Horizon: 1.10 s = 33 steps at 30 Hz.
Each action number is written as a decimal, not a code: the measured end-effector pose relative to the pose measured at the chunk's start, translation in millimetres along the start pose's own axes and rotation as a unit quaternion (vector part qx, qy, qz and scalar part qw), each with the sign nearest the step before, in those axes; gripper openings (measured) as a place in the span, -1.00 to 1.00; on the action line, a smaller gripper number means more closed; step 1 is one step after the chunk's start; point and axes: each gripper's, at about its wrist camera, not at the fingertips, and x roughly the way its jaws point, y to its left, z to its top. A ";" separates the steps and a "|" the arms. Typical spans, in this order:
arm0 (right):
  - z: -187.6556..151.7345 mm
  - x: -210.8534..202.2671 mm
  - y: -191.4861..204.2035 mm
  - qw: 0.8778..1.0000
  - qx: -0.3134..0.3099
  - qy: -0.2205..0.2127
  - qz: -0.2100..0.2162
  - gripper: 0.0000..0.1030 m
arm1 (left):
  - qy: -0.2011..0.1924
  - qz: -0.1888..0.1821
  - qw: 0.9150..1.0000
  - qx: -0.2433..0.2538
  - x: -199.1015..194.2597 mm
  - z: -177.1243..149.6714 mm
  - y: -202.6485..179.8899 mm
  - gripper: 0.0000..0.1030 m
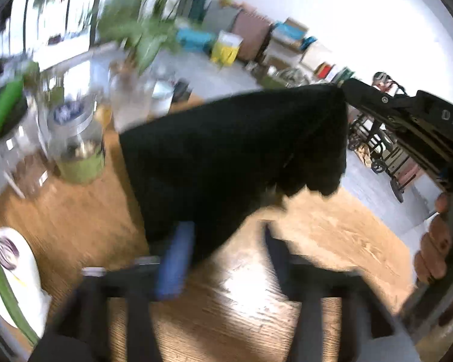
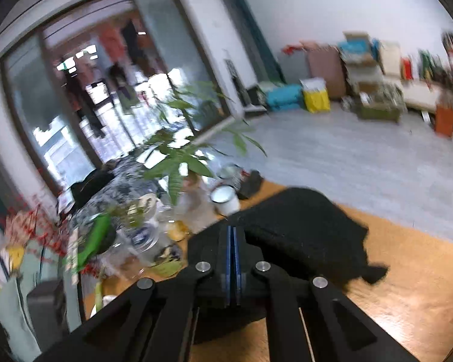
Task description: Fold clothes
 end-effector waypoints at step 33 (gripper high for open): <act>-87.8 99.8 -127.2 0.955 0.202 0.210 -0.046 0.24 | 0.056 0.156 0.981 0.099 147.0 -3.3 -32.3 -0.69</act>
